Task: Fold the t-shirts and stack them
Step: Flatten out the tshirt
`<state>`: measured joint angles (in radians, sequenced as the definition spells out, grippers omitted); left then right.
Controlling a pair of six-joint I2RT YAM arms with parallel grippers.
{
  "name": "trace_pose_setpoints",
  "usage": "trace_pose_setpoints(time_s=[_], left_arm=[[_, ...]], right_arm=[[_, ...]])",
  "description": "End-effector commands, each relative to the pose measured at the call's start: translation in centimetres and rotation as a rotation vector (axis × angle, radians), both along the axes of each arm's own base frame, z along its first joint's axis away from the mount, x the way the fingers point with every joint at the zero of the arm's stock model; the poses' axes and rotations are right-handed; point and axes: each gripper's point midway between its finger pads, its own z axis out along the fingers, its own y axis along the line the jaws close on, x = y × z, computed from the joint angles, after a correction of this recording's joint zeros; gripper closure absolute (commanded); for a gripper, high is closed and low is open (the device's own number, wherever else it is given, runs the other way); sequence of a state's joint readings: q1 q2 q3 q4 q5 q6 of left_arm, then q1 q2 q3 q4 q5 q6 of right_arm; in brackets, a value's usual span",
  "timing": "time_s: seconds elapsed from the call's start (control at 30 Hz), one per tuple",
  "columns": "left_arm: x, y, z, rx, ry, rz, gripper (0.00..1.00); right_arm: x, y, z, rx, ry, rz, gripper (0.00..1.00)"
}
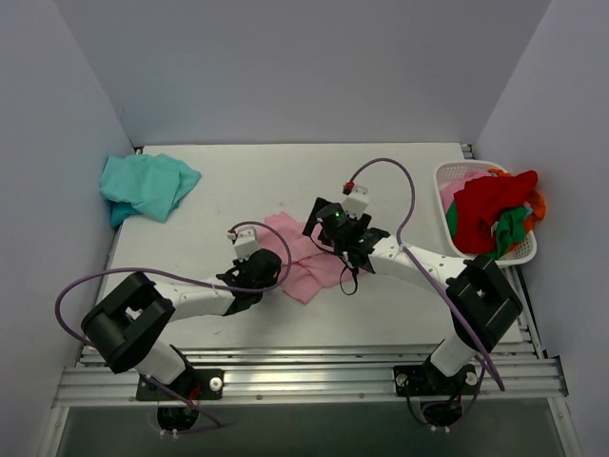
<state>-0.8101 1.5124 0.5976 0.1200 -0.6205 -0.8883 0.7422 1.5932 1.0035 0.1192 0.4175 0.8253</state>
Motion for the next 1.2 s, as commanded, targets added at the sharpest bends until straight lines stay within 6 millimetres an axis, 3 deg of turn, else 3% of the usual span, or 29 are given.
trace_pose_setpoints(time_s=[0.0,0.1,0.17,0.23,0.33,0.77,0.97,1.17], left_arm=[[0.4,0.8,1.4,0.004,-0.046,0.050,0.98],[0.2,1.7,1.1,0.020,-0.057,0.080,0.98],[0.2,1.9,0.9,0.014,-0.061,0.095,0.98],[0.1,1.7,0.3,-0.003,-0.058,0.091,0.98],[0.1,1.5,-0.3,-0.004,-0.048,0.086,0.98],[0.2,1.5,0.1,-0.012,-0.065,0.086,0.98],[0.2,1.6,-0.1,-0.010,-0.066,0.085,0.98],[0.3,1.5,-0.3,-0.003,-0.067,0.085,0.98]], right_arm=[[-1.0,3.2,1.9,0.054,-0.036,0.077,0.01],[-2.5,7.1,3.6,0.092,-0.060,0.147,0.01],[-3.9,10.5,3.2,0.132,-0.036,0.227,0.00],[-4.4,13.0,2.0,0.190,0.000,0.285,0.01],[-4.7,14.2,-0.5,0.186,0.045,0.293,0.01],[-4.3,14.1,-4.9,0.150,0.103,0.242,0.01],[-6.1,13.9,-6.7,0.172,0.169,0.235,0.01],[-7.2,13.4,-7.2,0.199,0.203,0.210,0.01]])
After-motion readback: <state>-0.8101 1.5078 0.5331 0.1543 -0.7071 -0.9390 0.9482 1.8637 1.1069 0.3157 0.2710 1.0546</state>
